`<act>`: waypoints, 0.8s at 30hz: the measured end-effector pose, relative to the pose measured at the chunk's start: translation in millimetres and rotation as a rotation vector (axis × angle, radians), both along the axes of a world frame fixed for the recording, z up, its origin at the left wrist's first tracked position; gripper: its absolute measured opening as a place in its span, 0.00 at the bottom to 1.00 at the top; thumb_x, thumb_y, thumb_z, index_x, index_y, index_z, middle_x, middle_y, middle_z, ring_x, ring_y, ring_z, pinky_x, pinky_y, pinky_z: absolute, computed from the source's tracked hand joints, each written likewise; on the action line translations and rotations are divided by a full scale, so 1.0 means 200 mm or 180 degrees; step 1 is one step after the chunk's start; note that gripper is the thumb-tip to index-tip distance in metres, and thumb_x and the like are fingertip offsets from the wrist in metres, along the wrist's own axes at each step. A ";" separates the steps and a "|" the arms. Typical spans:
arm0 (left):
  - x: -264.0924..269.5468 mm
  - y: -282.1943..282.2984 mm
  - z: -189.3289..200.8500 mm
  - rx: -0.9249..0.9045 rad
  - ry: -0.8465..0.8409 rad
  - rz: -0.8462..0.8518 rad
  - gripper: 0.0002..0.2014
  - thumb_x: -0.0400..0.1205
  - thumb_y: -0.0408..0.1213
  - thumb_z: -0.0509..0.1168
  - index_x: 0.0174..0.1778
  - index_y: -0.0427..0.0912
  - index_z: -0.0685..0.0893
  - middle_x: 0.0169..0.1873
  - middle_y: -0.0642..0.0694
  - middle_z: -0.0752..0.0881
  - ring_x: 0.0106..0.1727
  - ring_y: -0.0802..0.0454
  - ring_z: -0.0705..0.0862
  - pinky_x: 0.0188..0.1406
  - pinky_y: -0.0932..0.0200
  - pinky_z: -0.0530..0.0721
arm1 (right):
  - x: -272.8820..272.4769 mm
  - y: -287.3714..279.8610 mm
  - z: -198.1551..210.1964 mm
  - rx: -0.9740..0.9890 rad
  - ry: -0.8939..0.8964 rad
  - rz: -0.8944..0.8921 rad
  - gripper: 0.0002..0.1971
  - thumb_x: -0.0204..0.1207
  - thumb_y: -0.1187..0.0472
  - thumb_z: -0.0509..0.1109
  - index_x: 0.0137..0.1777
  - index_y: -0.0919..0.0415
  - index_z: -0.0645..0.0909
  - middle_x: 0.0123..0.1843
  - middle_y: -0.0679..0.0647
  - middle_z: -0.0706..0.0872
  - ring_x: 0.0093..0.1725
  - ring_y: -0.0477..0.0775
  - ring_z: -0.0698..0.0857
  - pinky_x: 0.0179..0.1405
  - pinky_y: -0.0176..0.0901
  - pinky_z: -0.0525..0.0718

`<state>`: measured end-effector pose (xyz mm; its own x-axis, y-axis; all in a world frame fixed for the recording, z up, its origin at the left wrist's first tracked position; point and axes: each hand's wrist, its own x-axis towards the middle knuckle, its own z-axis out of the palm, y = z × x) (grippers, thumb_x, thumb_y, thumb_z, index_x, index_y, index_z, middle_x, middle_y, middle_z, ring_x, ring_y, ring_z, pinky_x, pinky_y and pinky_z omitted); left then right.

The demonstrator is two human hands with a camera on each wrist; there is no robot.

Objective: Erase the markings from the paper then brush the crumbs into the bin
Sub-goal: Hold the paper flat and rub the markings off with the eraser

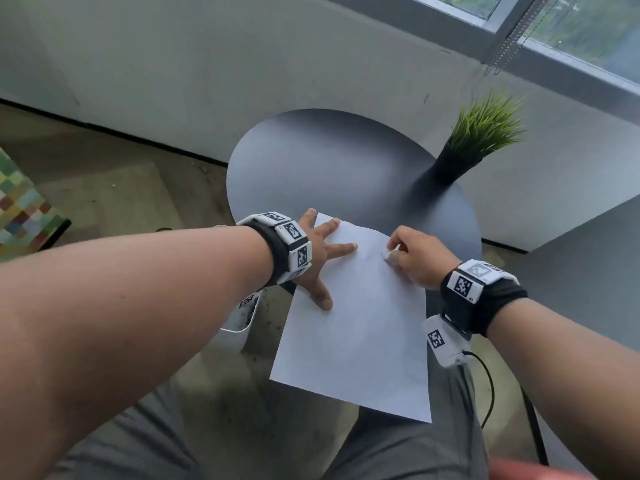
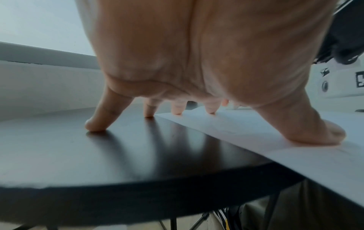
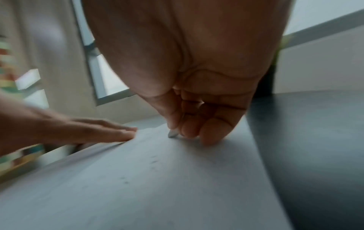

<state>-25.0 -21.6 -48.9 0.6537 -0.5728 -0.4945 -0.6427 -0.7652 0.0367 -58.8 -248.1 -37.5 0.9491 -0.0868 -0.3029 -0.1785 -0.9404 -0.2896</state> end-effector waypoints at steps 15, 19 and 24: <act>0.05 -0.10 0.01 0.0337 -0.0103 -0.0037 0.68 0.50 0.83 0.69 0.81 0.77 0.35 0.88 0.47 0.39 0.84 0.22 0.50 0.76 0.24 0.65 | -0.13 0.18 -0.02 0.0044 0.0149 0.1055 0.04 0.79 0.56 0.67 0.51 0.53 0.79 0.48 0.50 0.85 0.49 0.55 0.81 0.48 0.45 0.78; 0.06 -0.12 0.01 0.0340 -0.0138 0.0038 0.68 0.50 0.84 0.68 0.82 0.75 0.35 0.88 0.44 0.41 0.84 0.23 0.53 0.75 0.24 0.65 | -0.04 0.08 -0.05 -0.0128 -0.0297 0.0041 0.05 0.78 0.54 0.66 0.48 0.55 0.76 0.48 0.55 0.86 0.52 0.61 0.81 0.47 0.46 0.77; 0.06 -0.13 0.03 0.0356 -0.0191 -0.0022 0.68 0.50 0.84 0.68 0.83 0.73 0.38 0.88 0.41 0.43 0.83 0.22 0.56 0.75 0.24 0.66 | -0.17 0.23 -0.05 0.0160 0.0103 0.1318 0.03 0.78 0.57 0.65 0.49 0.53 0.78 0.46 0.53 0.86 0.47 0.59 0.82 0.47 0.48 0.81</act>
<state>-12.5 -46.9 -42.8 0.6803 -0.5209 -0.5156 -0.6465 -0.7579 -0.0874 -92.2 -201.1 -48.5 0.8906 0.3158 -0.3274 0.2020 -0.9194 -0.3374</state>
